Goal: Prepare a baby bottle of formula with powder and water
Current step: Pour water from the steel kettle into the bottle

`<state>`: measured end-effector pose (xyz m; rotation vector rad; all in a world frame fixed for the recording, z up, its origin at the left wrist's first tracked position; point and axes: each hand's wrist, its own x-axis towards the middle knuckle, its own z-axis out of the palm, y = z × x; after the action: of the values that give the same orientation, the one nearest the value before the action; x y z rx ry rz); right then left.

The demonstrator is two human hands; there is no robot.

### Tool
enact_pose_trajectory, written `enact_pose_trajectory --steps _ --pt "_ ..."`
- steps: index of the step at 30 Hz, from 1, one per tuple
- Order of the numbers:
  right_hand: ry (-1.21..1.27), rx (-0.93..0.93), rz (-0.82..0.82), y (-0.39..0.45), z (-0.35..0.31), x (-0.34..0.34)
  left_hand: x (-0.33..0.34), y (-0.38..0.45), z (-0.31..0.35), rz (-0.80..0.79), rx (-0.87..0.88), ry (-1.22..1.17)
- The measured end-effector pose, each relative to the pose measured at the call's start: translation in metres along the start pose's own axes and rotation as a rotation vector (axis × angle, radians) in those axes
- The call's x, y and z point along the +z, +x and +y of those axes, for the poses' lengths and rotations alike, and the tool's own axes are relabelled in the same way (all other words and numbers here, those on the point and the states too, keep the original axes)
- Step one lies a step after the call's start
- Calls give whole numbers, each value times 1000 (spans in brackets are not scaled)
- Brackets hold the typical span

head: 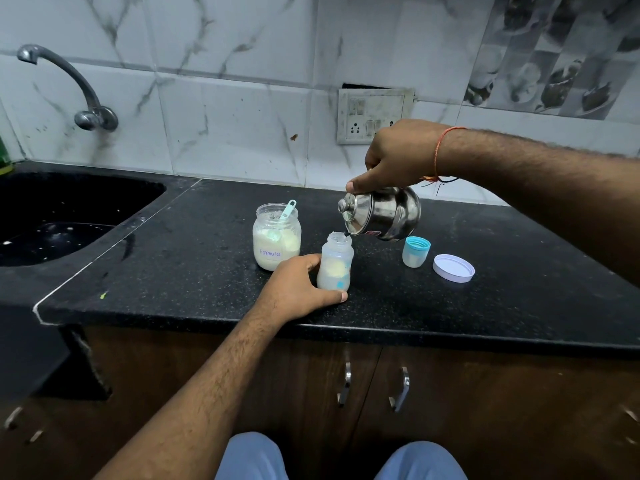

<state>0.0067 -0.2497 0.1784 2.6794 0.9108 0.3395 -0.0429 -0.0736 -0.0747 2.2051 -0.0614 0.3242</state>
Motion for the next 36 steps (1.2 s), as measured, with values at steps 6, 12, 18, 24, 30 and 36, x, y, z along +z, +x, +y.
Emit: enact_pose_trajectory --steps 6,12,18,24,30,36 --pt "-9 0 4 -1 -1 -3 -1 0 0 3 4 11" --pt "-17 -7 17 -1 -1 -6 -2 -1 1 -1 -2 7" --pt "-32 -16 16 -1 -2 -6 -3 -3 3 -3 -1 0" --pt "-34 -12 30 -1 -2 -6 -3 -4 5 -10 -9 0" --pt "-45 -16 36 -1 -3 -6 -3 -2 4 -9 -17 7" --pt "-54 -28 37 -2 -7 -6 -3 -3 5 -8 -15 16"
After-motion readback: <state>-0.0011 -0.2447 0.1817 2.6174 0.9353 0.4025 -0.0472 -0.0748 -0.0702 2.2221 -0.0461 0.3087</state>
